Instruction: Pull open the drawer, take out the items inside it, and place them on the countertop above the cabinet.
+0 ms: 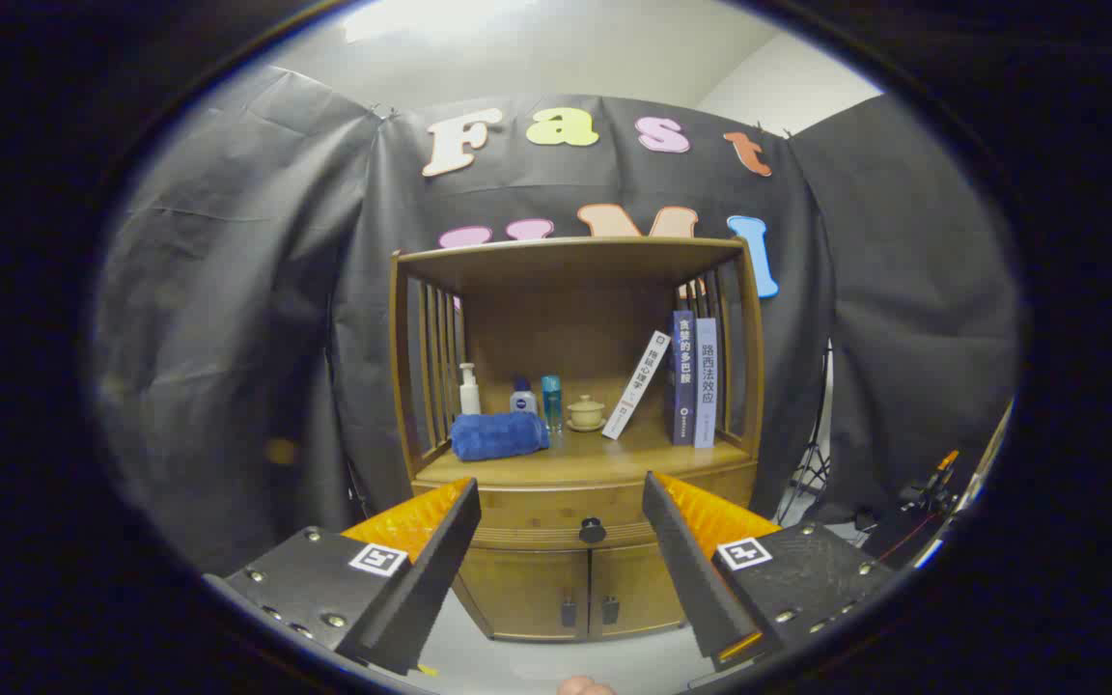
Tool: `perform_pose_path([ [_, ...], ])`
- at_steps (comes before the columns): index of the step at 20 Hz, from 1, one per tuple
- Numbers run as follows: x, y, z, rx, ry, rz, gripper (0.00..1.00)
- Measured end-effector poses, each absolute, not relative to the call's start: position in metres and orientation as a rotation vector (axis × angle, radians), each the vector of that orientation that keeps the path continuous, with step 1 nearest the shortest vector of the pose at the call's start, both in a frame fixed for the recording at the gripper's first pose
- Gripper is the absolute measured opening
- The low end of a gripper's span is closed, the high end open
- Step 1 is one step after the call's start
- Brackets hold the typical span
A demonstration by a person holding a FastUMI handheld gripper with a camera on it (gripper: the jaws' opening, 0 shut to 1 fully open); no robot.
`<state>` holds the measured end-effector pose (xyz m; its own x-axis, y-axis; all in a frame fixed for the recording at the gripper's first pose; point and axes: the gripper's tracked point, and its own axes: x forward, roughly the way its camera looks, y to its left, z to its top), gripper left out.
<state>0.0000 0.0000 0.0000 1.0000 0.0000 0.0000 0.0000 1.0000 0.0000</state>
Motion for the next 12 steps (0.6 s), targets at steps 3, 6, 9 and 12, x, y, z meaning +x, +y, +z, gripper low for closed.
perform_pose_path([
  [3, -0.006, -0.004, 0.003, 0.005, 0.000, 0.000, 1.00],
  [6, -0.010, -0.014, 0.000, -0.011, 0.002, -0.014, 1.00],
  [9, -0.013, -0.023, -0.006, 0.011, 0.022, -0.019, 1.00],
  [12, -0.012, -0.036, -0.009, 0.017, 0.021, -0.042, 1.00],
])
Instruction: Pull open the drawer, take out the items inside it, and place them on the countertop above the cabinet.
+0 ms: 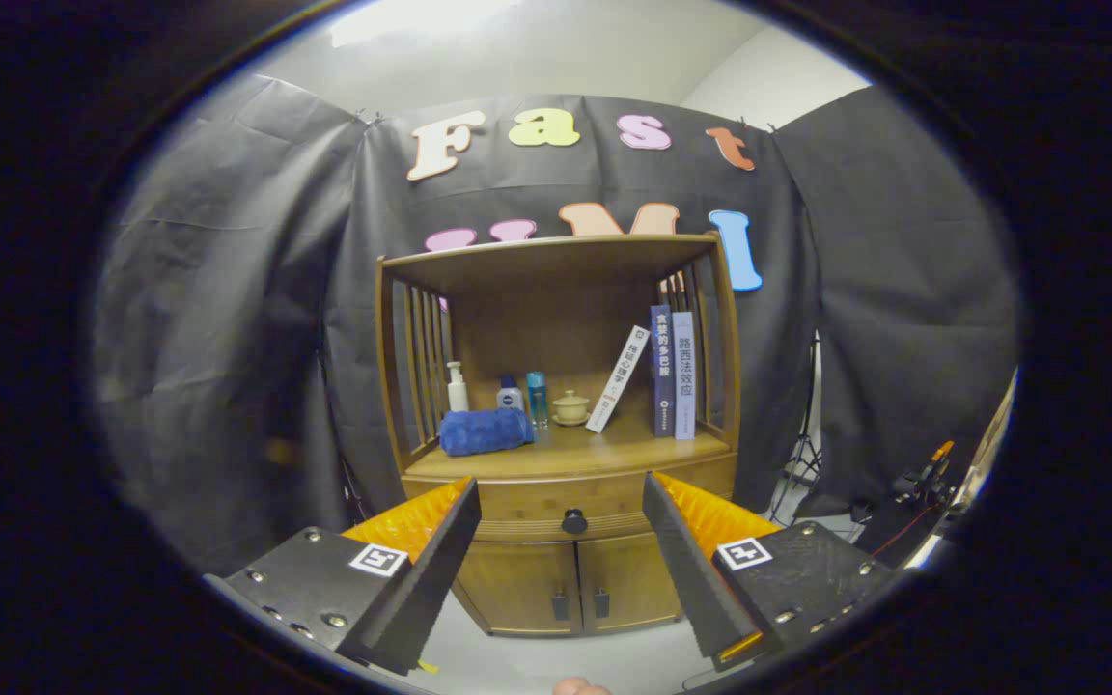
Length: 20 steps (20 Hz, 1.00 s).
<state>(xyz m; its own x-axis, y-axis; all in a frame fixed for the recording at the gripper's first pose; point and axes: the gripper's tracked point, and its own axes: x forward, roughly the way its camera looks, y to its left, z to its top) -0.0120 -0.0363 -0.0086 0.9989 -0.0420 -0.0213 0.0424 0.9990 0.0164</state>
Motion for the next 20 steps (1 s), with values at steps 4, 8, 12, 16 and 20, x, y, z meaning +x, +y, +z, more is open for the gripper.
perform_pose_path([
  [4, -0.006, -0.045, -0.014, 0.034, 0.026, -0.059, 1.00],
  [8, 0.005, -0.049, -0.027, 0.036, 0.039, -0.064, 1.00],
  [12, 0.029, -0.042, -0.051, 0.087, 0.036, -0.017, 1.00],
  [16, 0.073, -0.047, -0.097, 0.088, 0.090, -0.020, 1.00],
  [20, 0.122, -0.043, -0.133, 0.106, 0.114, -0.006, 1.00],
])
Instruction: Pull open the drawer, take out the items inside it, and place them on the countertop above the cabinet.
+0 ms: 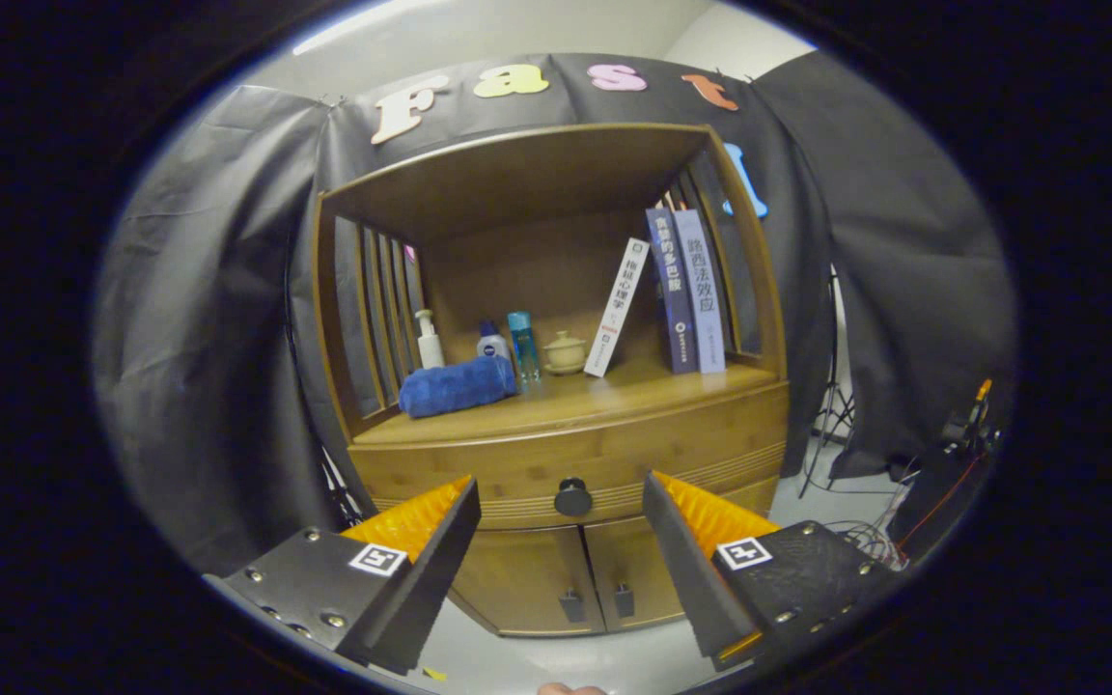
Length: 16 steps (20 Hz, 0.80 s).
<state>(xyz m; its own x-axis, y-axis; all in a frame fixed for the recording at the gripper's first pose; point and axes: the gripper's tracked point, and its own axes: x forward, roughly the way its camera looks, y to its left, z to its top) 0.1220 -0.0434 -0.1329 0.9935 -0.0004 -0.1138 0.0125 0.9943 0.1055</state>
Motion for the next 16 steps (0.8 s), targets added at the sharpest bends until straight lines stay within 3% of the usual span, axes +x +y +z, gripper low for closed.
perform_pose_path([
  [9, 0.207, -0.046, -0.198, 0.067, 0.185, -0.048, 1.00],
  [16, 0.249, -0.044, -0.231, 0.131, 0.286, -0.060, 0.46],
])
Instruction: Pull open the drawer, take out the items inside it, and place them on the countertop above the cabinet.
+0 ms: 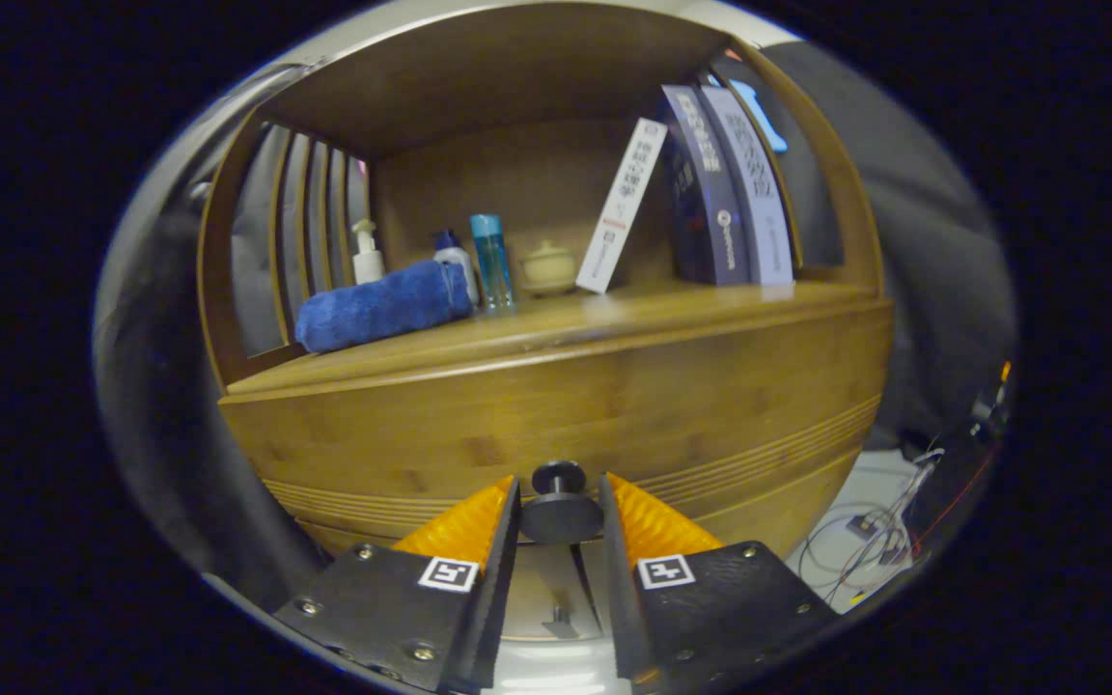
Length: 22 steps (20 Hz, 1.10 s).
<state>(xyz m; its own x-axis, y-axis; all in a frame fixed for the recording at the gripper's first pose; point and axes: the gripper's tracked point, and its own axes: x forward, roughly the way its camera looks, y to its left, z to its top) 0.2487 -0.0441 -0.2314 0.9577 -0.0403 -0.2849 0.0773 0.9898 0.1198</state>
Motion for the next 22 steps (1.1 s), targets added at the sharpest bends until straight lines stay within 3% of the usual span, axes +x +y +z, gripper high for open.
perform_pose_path([
  [1, 0.253, -0.045, -0.233, 0.139, 0.267, -0.063, 0.41],
  [4, 0.252, -0.044, -0.235, 0.120, 0.262, -0.013, 0.41],
  [6, 0.247, -0.043, -0.235, 0.116, 0.281, 0.007, 0.29],
  [14, 0.244, -0.045, -0.237, 0.045, 0.276, -0.004, 0.29],
  [22, 0.196, -0.042, -0.241, 0.077, 0.273, 0.013, 0.29],
])
